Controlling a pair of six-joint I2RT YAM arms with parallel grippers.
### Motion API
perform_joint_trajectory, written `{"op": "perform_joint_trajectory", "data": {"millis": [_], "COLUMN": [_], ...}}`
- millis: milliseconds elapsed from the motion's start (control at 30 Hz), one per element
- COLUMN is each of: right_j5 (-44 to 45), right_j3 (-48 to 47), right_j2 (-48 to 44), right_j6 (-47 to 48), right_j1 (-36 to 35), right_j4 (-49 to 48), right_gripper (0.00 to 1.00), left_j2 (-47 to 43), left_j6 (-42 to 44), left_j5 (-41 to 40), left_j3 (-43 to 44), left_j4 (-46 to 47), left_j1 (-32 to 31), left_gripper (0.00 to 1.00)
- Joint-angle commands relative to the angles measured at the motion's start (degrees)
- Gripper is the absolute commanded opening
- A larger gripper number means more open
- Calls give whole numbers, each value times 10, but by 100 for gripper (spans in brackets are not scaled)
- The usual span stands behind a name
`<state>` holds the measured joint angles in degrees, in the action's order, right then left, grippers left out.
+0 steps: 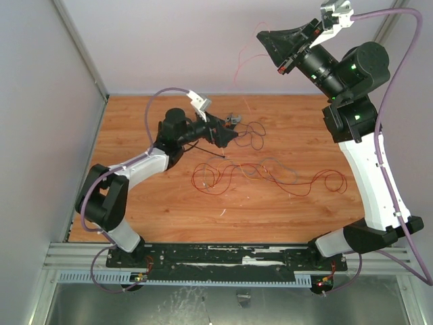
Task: Zip-tie the wires
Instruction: Untie the cable at the center of the board.
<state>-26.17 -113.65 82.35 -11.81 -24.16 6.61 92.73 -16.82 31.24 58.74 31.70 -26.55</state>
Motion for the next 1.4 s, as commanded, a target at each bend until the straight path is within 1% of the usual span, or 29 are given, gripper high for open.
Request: {"op": "perform_joint_trajectory", "data": {"millis": [0, 100, 200, 300, 433, 533, 633, 733, 767, 867, 967, 1067, 1167, 1233, 1300, 1367], "right_j5": [1, 1, 2, 3, 3, 7, 18, 24, 25, 29, 43, 97, 171, 209, 257, 308], "right_j3": [-17, -18, -17, -17, -10, 0, 2, 3, 5, 8, 10, 4, -24, -28, -3, 22], "right_j2": [1, 0, -1, -2, -11, -22, -27, -30, -32, -33, -35, -36, -26, -26, -38, -50], "right_j6": [-9, -10, -9, -10, -13, -13, -10, -5, -5, -5, -1, 13, 18, 27, 39, 53], "right_j1": [-4, -4, -3, -3, -3, -4, -3, -3, -3, -4, -3, -1, 16, 31, 41, 48], "right_j4": [2, 2, 2, 2, 1, -4, 2, 5, 5, 4, 8, 35, 111, 160, 200, 242], "right_gripper": [0, 0, 0, 0, 0, 0, 0, 0, 0, 0, 0, 0, 0, 0, 0, 0], "left_j2": [17, 38, 57, 76, 110, 142, 165, 180, 183, 190, 194, 184, 151, 113, 76, 40], "left_j6": [10, 2, -1, 1, -14, -27, -32, -36, -37, -48, -59, -47, -28, -13, -4, 8], "left_j5": [37, 43, 50, 37, 25, 31, 31, 29, 29, 32, 40, 37, 25, -5, -36, -76], "left_j3": [14, 23, 33, 46, 76, 110, 125, 123, 120, 112, 110, 107, 83, 56, 35, 22], "left_j4": [46, 58, 65, 66, 88, 92, 95, 101, 105, 122, 130, 108, 83, 64, 38, -9], "left_j1": [-33, -53, -73, -87, -90, -90, -93, -96, -96, -98, -98, -98, -95, -89, -77, -66], "left_gripper": [98, 97, 93, 86, 78, 65, 51, 42, 41, 32, 18, 0, 0, 0, 0, 0]}}
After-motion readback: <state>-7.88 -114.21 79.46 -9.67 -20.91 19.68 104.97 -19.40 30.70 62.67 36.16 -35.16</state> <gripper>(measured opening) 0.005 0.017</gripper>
